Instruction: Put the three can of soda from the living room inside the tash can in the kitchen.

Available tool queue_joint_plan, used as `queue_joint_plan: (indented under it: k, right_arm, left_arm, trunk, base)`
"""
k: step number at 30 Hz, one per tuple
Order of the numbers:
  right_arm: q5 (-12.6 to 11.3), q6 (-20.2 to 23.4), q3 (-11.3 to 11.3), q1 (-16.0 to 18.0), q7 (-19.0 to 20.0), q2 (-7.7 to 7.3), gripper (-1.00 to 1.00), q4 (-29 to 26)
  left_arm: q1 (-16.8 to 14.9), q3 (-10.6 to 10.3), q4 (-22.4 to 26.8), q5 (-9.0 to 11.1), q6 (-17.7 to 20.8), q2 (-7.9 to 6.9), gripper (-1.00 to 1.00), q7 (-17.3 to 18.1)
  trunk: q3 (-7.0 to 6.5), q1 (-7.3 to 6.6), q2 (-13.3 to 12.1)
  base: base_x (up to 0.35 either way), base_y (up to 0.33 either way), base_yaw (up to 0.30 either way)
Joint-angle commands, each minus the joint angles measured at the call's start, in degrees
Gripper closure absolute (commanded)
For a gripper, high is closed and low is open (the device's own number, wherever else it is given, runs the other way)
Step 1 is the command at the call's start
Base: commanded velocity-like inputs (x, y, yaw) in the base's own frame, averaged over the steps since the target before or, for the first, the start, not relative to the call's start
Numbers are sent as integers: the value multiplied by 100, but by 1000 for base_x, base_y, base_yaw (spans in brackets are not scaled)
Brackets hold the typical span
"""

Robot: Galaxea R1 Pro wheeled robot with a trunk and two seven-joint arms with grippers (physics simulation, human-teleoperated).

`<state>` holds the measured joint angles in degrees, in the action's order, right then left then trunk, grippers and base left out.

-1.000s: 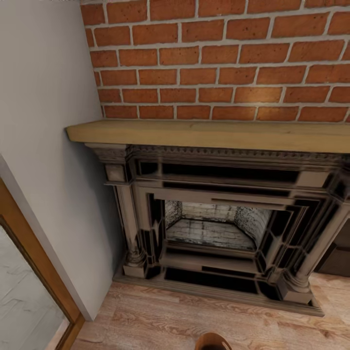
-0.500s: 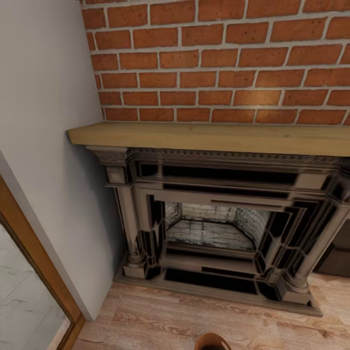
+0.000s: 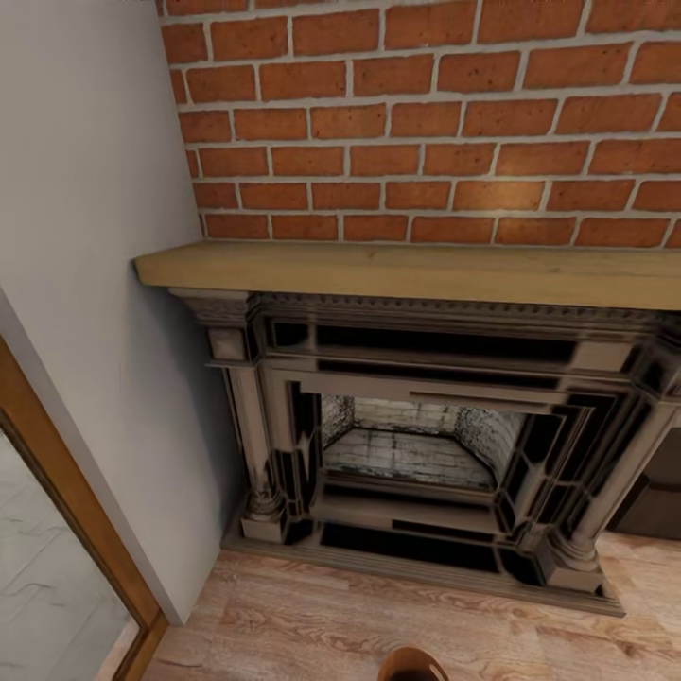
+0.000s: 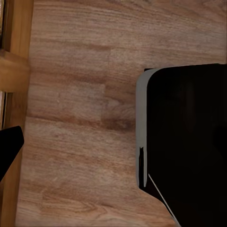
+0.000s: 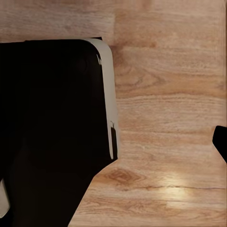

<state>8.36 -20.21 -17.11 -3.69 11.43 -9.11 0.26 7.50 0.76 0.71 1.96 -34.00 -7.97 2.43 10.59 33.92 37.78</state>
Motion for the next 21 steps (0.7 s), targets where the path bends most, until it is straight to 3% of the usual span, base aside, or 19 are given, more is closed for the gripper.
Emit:
queue_joint_plan:
  k: [1, 7, 16, 21]
  right_arm:
    - [0, 0, -1, 0, 0, 1, -100, -21]
    - [3, 6, 5, 0, -25, 1, -100, -109]
    - [12, 17, 35, 6, -453, 29, -100, -249]
    - [15, 32, 53, 8, -521, 160, -100, -277]
  left_arm:
    - [-1, 2, 2, 6, 2, 5, -100, -1]
    - [-10, 8, 7, 29, 1, 33, -100, -13]
    - [-18, -29, 26, -15, 0, 44, -100, -4]
    - [-42, -41, 57, -5, -1, 54, -100, 1]
  trunk:
    - [-19, -23, -42]
    - [-37, -45, -82]
    - [-37, -45, -82]
    - [-37, -45, -82]
  base:
    - [0, 0, 0]
    - [0, 0, 0]
    - [0, 0, 0]
    - [0, 0, 0]
